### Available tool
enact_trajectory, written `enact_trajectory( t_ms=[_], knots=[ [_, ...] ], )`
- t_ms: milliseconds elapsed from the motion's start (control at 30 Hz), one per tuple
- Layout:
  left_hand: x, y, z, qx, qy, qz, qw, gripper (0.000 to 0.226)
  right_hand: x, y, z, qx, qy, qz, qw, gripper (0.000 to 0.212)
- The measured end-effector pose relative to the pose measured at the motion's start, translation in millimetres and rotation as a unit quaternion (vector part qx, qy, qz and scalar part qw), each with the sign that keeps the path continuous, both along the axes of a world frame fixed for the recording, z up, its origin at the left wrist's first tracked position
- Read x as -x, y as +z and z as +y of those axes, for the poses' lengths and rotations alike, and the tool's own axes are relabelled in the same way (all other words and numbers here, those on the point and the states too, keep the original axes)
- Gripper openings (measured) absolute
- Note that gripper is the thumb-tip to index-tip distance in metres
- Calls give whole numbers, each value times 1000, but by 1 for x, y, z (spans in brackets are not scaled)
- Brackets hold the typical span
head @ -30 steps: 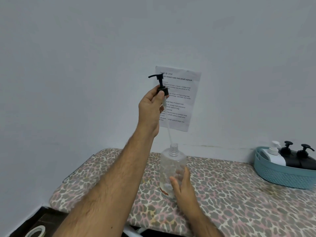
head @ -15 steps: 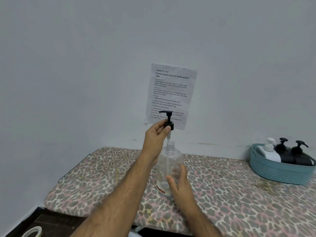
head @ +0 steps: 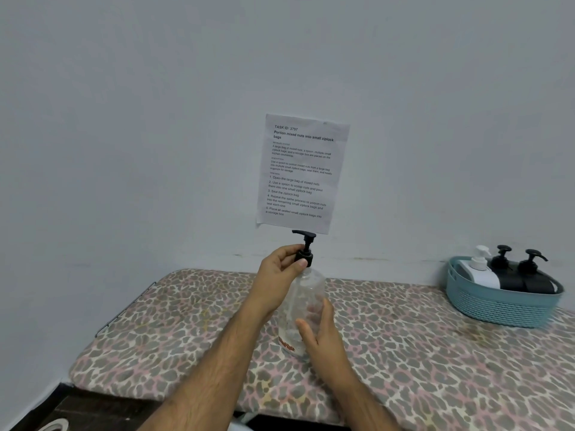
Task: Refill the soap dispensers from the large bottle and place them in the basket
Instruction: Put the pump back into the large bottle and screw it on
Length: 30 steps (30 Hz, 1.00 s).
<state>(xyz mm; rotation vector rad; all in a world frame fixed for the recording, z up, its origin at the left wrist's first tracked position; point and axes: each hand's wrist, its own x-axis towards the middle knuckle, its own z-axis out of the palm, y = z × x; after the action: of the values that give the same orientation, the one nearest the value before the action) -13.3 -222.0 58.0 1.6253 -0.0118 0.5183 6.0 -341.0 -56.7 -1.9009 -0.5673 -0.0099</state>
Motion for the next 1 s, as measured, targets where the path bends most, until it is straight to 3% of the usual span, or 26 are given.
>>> enact_trajectory(
  t_ms=[167, 500, 800, 1000],
  knots=[
    [1, -5, 4, -3, 9, 1, 1000, 28, -2, 5, -2, -2, 19, 15, 1000, 69],
    [5, -1, 4, -53, 44, 3, 998, 26, -18, 44, -25, 2, 135, 131, 982, 56],
    [8, 1, 11, -128, 36, 23, 991, 23, -13, 71, -21, -71, 89, 100, 988, 77],
    [9, 10, 12, -155, 2, 55, 986, 24, -14, 69, -16, -84, 68, 101, 989, 76]
  ],
)
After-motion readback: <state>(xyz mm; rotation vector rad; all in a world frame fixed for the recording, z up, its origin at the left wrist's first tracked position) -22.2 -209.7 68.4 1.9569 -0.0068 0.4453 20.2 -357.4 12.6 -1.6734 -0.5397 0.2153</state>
